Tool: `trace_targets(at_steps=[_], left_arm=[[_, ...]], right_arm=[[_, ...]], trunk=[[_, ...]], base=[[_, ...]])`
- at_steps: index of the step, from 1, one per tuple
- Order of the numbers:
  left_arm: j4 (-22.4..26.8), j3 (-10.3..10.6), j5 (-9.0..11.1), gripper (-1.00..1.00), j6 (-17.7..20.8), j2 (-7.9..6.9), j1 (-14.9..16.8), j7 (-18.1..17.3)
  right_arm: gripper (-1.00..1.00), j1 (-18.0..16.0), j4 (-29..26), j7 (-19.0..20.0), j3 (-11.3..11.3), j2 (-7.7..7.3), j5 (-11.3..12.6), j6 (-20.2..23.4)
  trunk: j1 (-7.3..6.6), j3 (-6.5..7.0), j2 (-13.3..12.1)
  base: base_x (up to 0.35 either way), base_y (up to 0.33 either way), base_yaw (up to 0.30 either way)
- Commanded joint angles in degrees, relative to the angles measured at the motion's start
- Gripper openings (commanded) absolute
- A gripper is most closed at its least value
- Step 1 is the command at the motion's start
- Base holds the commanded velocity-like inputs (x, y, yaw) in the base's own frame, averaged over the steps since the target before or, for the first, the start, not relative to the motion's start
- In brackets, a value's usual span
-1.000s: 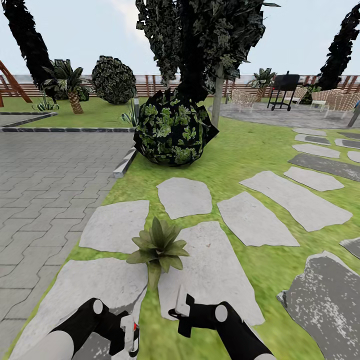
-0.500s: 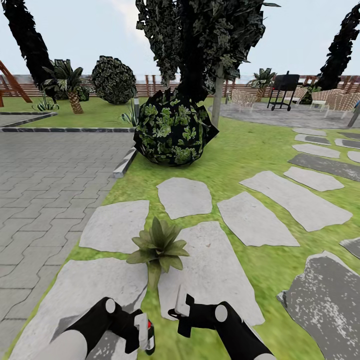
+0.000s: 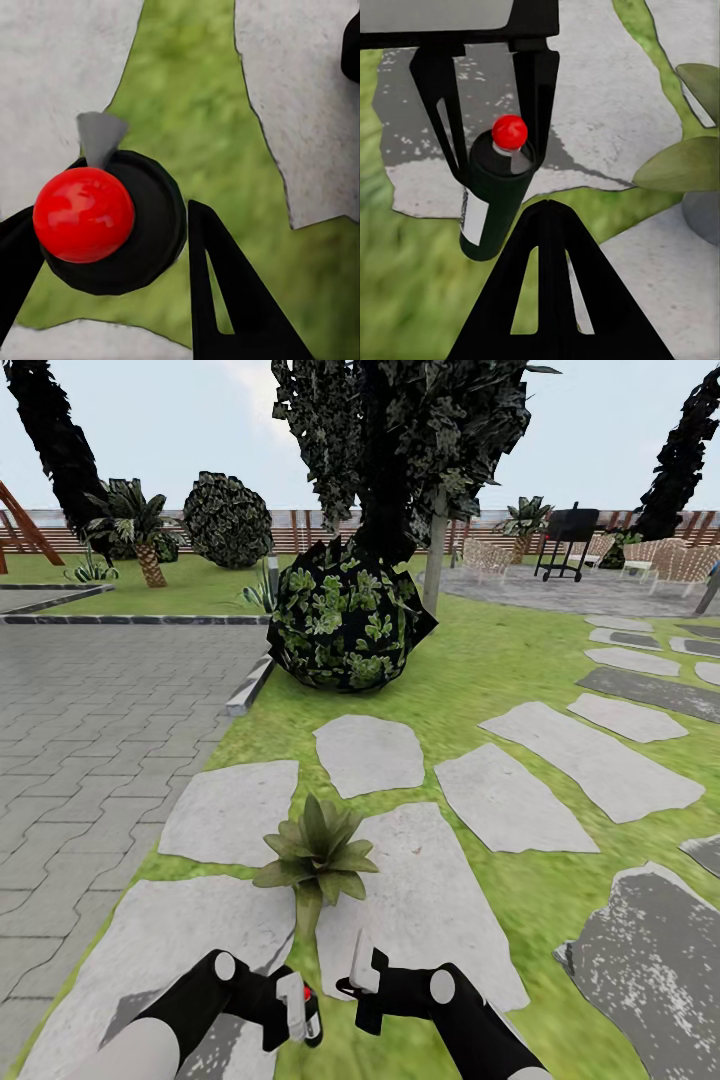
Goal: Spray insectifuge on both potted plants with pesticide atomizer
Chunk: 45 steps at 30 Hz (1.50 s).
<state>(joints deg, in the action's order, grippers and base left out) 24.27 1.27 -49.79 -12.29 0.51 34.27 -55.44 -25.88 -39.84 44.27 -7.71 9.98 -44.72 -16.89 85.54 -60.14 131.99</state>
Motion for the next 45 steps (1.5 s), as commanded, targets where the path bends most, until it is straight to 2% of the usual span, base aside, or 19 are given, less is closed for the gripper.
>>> trace_targets(at_steps=[1, 10, 15, 18, 19, 31, 37, 45], left_arm=[[0.1, -0.1, -0.4, -1.0, -0.5, 0.03, 0.0, 0.0], [0.1, -0.2, -0.1, -1.0, -0.5, 0.43, 0.0, 0.1], [0.1, -0.1, 1.9, -1.0, -0.5, 0.46, 0.0, 0.1], [0.1, -0.1, 2.5, -1.0, -0.5, 0.53, 0.0, 0.1], [0.1, -0.1, 2.6, -1.0, -0.5, 1.05, 0.0, 0.1], [0.0, 0.2, 2.7, -1.0, -0.6, 2.44, 0.0, 0.0], [-0.1, 0.2, 2.7, -1.0, -3.1, 2.56, 0.0, -0.1], [-0.3, 0.2, 2.7, -1.0, -3.6, 2.57, 0.0, -0.4]], right_arm=[[-1.0, 0.0, -0.1, 0.0, 0.1, 0.02, -0.5, -0.3], [-1.0, 0.0, -0.3, 0.0, 0.1, 0.02, -0.5, -0.3], [-1.0, 0.0, -0.4, 0.0, 0.1, 0.02, -0.5, -0.3], [-1.0, 0.0, -0.5, 0.0, 0.1, 0.02, -0.5, -0.3], [-1.0, 0.0, -0.5, 0.0, 0.0, 0.02, -0.5, -0.3], [-1.0, 0.0, -0.5, 0.0, 0.0, 0.02, -0.5, -0.3], [-1.0, 0.0, -0.5, 0.0, 0.0, 0.02, -0.5, -0.3], [-1.0, 0.0, -0.5, 0.0, 0.0, 0.02, -0.5, -0.3]], trunk=[[-0.01, -0.05, 0.0], [-0.01, -0.05, 0.0], [-0.01, -0.05, 0.0], [-0.01, -0.05, 0.0], [-0.01, -0.05, 0.0], [-0.01, -0.05, 0.0], [-0.01, -0.05, 0.0], [-0.01, -0.05, 0.0]], base=[[0.0, 0.0, 0.0], [0.0, 0.0, 0.0], [0.0, 0.0, 0.0], [0.0, 0.0, 0.0], [0.0, 0.0, 0.0], [0.0, 0.0, 0.0], [0.0, 0.0, 0.0], [0.0, 0.0, 0.0]])
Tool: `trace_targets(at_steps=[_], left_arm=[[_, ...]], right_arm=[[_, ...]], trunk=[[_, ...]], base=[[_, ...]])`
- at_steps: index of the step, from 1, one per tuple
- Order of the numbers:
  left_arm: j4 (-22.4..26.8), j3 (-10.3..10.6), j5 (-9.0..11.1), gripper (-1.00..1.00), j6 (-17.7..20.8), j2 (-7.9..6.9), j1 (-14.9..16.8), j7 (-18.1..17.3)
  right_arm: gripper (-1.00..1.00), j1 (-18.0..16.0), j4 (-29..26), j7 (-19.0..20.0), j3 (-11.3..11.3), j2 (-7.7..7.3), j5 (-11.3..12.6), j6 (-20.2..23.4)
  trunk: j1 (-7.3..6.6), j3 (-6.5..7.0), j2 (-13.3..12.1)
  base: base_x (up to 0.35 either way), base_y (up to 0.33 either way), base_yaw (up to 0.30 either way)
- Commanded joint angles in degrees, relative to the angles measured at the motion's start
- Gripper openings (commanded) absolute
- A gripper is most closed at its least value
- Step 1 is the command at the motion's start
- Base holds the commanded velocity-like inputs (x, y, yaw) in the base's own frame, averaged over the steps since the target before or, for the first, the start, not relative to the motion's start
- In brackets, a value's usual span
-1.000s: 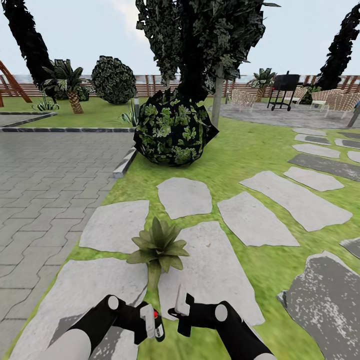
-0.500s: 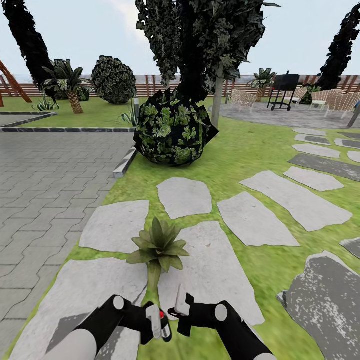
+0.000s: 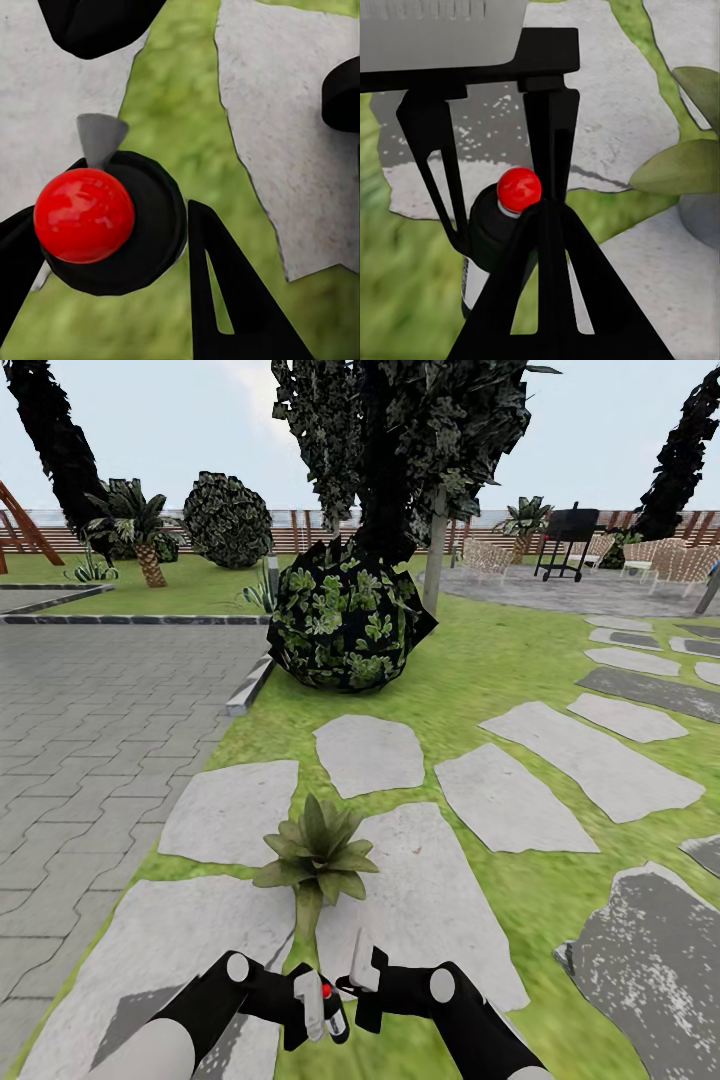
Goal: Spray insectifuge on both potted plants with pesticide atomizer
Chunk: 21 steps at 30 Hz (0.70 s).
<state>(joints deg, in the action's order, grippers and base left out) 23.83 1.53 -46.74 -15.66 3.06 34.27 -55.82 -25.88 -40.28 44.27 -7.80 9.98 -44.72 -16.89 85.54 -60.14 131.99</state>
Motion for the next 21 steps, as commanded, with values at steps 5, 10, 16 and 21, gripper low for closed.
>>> trace_targets(at_steps=[5, 10, 16, 21], left_arm=[[0.1, -0.1, -0.4, -1.0, -0.3, 0.01, 0.0, -0.1], [0.1, -0.2, 0.3, -1.0, -0.3, 0.01, 0.0, -0.1], [0.2, -0.1, 1.1, -1.0, -0.5, 0.01, 0.0, -0.1], [0.1, 0.0, 1.2, -1.0, -0.5, 0.01, 0.0, -0.1]], right_arm=[[-1.0, 0.0, -0.1, 0.0, 0.1, 0.02, -0.5, -0.3], [-1.0, 0.0, -0.1, 0.0, 0.1, 0.02, -0.5, -0.3], [-1.0, 0.0, -0.1, 0.0, 0.1, 0.02, -0.5, -0.3], [-1.0, 0.0, -0.1, 0.0, 0.1, 0.02, -0.5, -0.3]], trunk=[[-0.01, -0.05, 0.0], [-0.01, -0.05, 0.0], [-0.01, -0.05, 0.0], [-0.01, -0.05, 0.0]], base=[[0.0, 0.0, 0.0], [0.0, 0.0, 0.0], [0.0, 0.0, 0.0], [0.0, 0.0, 0.0]])
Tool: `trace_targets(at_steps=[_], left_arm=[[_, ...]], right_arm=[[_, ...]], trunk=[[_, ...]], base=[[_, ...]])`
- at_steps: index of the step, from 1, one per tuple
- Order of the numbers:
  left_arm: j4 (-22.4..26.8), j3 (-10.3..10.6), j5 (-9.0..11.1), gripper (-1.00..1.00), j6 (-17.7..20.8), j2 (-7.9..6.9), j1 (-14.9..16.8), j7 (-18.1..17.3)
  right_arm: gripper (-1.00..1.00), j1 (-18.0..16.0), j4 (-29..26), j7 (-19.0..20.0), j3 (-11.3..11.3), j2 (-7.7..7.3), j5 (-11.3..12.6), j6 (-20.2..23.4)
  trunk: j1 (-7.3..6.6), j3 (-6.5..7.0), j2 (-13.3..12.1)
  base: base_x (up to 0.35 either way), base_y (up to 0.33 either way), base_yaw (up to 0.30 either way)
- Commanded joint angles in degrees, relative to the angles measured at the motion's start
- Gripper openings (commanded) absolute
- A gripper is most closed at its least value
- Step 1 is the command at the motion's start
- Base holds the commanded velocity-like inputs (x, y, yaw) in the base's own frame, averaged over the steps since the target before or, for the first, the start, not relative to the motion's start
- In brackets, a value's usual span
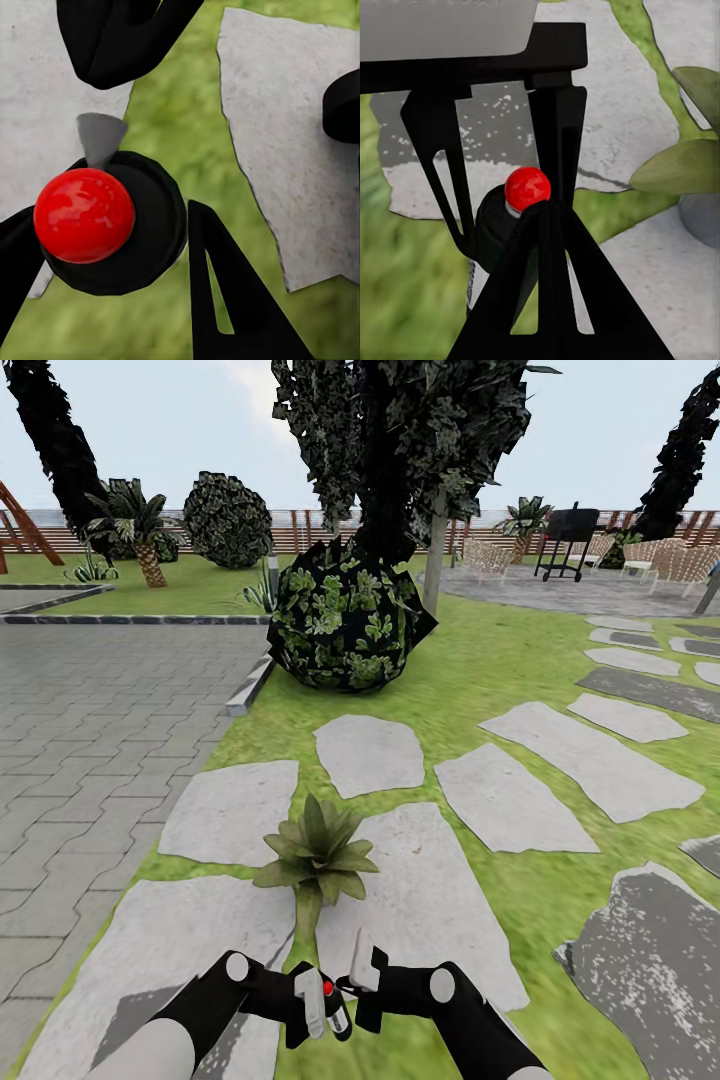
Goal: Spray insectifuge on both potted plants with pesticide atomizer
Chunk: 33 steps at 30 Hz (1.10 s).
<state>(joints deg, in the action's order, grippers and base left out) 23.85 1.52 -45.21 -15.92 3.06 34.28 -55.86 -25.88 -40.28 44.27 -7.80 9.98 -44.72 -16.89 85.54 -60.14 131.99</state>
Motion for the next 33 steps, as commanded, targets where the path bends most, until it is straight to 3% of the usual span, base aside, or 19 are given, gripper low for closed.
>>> trace_targets(at_steps=[1, 27, 33], left_arm=[[0.1, 0.0, -0.4, -1.0, -0.3, 0.01, 0.0, -0.1], [-0.1, 0.1, -0.4, -1.0, -1.0, 0.76, 0.1, -0.1], [-0.4, 0.6, -1.5, -1.0, -0.9, -0.89, -0.1, 0.0]], right_arm=[[-1.0, 0.0, -0.1, 0.0, 0.1, 0.02, -0.5, -0.3], [-1.0, 0.0, -0.1, 0.0, 0.0, 0.02, -0.6, -0.3], [-1.0, 0.0, -0.1, 0.0, 0.0, 0.02, -0.6, -0.3]], trunk=[[-0.01, -0.05, 0.0], [-0.01, -0.05, 0.0], [-0.01, -0.05, 0.0]], base=[[0.0, 0.0, 0.0], [0.0, 0.0, 0.0], [0.0, 0.0, 0.0]])
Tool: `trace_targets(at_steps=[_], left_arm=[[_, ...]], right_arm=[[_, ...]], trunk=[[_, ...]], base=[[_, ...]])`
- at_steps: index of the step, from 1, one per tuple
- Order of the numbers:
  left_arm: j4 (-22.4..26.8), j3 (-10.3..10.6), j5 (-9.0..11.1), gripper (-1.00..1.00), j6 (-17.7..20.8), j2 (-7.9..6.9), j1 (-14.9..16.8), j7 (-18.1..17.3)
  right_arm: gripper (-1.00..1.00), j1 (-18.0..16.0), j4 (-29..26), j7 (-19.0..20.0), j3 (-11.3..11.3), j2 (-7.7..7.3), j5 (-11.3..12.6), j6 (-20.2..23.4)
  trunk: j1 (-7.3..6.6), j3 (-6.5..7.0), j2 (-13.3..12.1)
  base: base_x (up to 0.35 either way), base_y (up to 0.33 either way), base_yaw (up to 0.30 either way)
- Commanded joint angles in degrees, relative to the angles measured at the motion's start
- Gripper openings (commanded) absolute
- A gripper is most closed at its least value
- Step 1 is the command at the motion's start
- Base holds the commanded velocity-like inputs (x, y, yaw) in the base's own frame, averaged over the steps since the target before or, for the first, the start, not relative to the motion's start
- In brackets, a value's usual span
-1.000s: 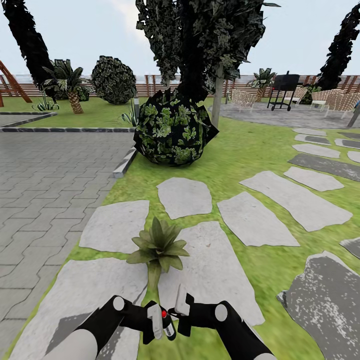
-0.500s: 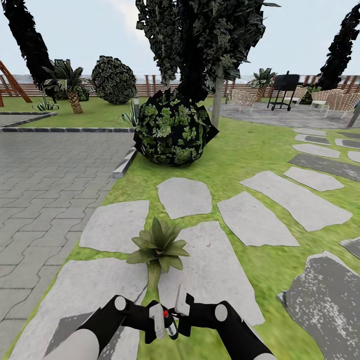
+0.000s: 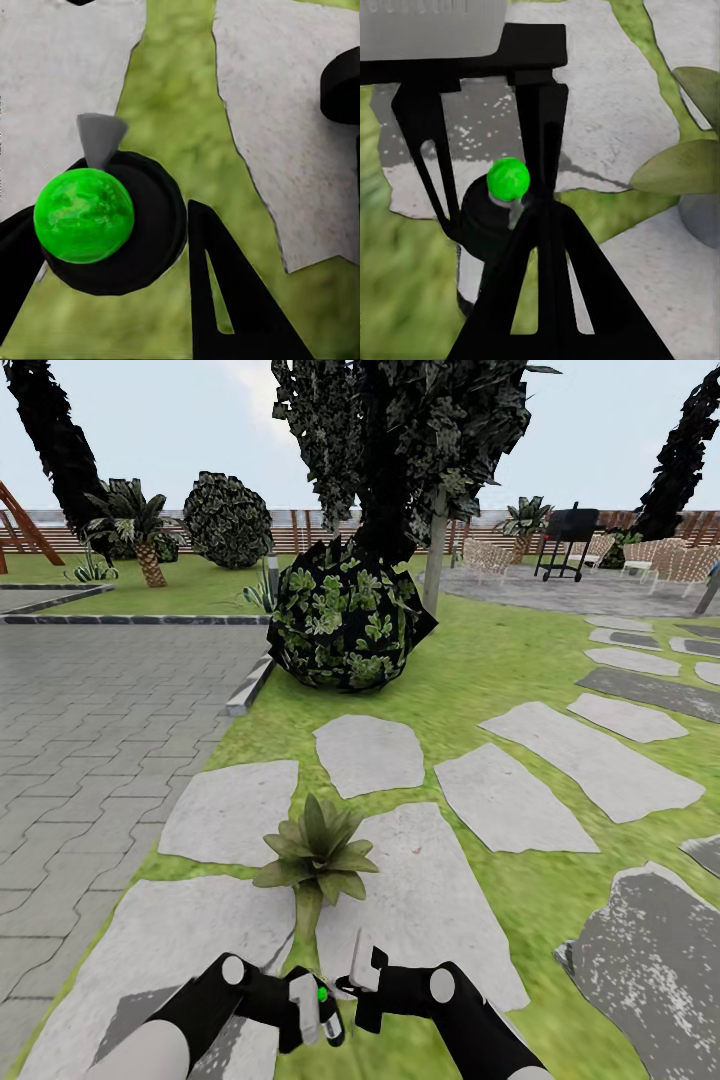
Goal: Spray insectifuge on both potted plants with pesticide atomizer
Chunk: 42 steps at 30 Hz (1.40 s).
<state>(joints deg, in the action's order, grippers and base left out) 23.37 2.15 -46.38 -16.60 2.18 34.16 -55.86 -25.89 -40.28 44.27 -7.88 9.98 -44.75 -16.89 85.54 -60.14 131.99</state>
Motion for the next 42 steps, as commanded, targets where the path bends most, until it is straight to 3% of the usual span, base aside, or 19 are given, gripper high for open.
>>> trace_targets(at_steps=[1, 9, 10, 14, 18, 20, 22, 24, 26, 28, 31, 33, 36, 38, 39, 42], left_arm=[[0.1, 0.0, -0.7, -1.0, -0.2, -0.68, 0.0, 0.0], [0.1, 0.0, -3.4, -1.0, -0.1, -7.75, -0.7, 0.0], [0.1, 0.0, -3.9, -1.0, -0.1, -8.79, -0.7, 0.0], [0.0, -0.1, -4.4, -1.0, 0.1, -11.81, -0.7, 0.1], [0.1, -0.6, -4.3, -1.0, 0.6, -13.09, -0.6, 0.6], [0.1, -1.0, -3.9, -1.0, 1.0, -13.53, -0.6, 2.9], [-0.1, -1.9, -3.7, -1.0, 1.1, -13.59, -0.7, 6.4], [-0.7, -4.3, -3.4, -1.0, 1.6, -13.53, -0.7, 11.0], [-2.0, -7.4, -3.0, -1.0, 3.0, -13.32, -0.7, 14.2], [-3.3, -12.1, -2.7, -1.0, 4.7, -13.13, -0.8, 16.5], [-3.8, -17.5, -2.5, -1.0, 5.5, -12.86, -0.8, 17.6], [-3.9, -18.9, -2.4, -1.0, 5.8, -12.64, -0.7, 17.8], [-3.8, -19.4, -2.3, -1.0, 7.2, -12.28, -0.4, 17.8], [-3.3, -19.6, -2.3, -1.0, 15.0, -10.75, 0.3, 17.7], [-0.7, -14.1, -4.4, -1.0, 34.2, -4.4, 3.1, 17.3], [-0.6, -14.3, -4.4, -1.0, 34.3, -4.24, 3.2, 17.4]], right_arm=[[-1.0, 0.0, -0.1, 0.0, 0.1, 0.02, -0.6, -0.3], [-1.0, 0.0, 0.0, 0.0, 0.1, 0.02, -0.6, -0.3], [1.0, 0.0, 0.0, 0.0, 0.1, 0.02, -0.7, -0.3], [1.0, 0.0, 0.1, -0.1, 0.1, 0.02, -0.7, -0.3], [1.0, 0.0, 0.3, -0.5, 0.5, 0.02, -0.9, -0.3], [1.0, 0.0, 0.4, -1.2, 1.3, 0.02, -0.9, -0.4], [1.0, 0.0, 1.3, -3.6, 3.0, -1.83, -0.8, -0.5], [1.0, 0.0, 5.5, -8.5, 7.1, -4.74, -0.7, -0.6], [1.0, 0.0, 10.9, -12.7, 11.9, -6.16, -0.6, -0.6], [1.0, 0.1, 17.5, -17.6, 18.2, -8.25, -0.7, -0.9], [1.0, 0.1, 24.2, -23.2, 23.5, -11.72, -0.5, -1.8], [1.0, 0.3, 27.8, -26.6, 26.2, -13.24, -0.2, -3.6], [1.0, 0.5, 30.2, -33.1, 30.0, -13.98, 1.6, -7.3], [1.0, 0.6, 31.0, -42.7, 32.5, -14.15, 4.2, -8.9], [1.0, 1.4, 35.1, -50.4, 33.7, -13.99, 14.5, -12.2], [1.0, 1.4, 35.2, -50.4, 33.6, -14.15, 14.4, -12.2]], trunk=[[-0.01, -0.05, 0.0], [-0.01, -0.05, 0.0], [-0.01, -0.05, 0.0], [-0.01, -0.05, 0.0], [-0.01, -0.05, 0.0], [-0.01, -0.05, 0.0], [-0.01, -0.05, 0.0], [-0.01, -0.05, 0.0], [-0.01, -0.05, 0.0], [-0.01, -0.05, 0.0], [-0.01, -0.05, 0.0], [-0.01, -0.05, 0.0], [-0.01, -0.05, 0.0], [-0.01, -0.05, 0.0], [-0.01, -0.05, 0.0], [-0.01, -0.05, 0.0]], base=[[0.0, 0.0, 0.0], [0.0, 0.0, 0.0], [0.0, 0.0, 0.0], [0.0, 0.0, 0.0], [0.0, 0.0, 0.0], [0.0, 0.0, 0.0], [0.0, 0.0, 0.0], [0.0, 0.0, 0.0], [0.0, 0.0, 0.0], [0.0, 0.0, 0.0], [0.0, 0.0, 0.0], [0.0, 0.0, 0.0], [0.0, 0.0, 0.0], [0.0, 0.0, 0.0], [0.0, 0.0, 0.0], [0.0, 0.0, 0.0]])
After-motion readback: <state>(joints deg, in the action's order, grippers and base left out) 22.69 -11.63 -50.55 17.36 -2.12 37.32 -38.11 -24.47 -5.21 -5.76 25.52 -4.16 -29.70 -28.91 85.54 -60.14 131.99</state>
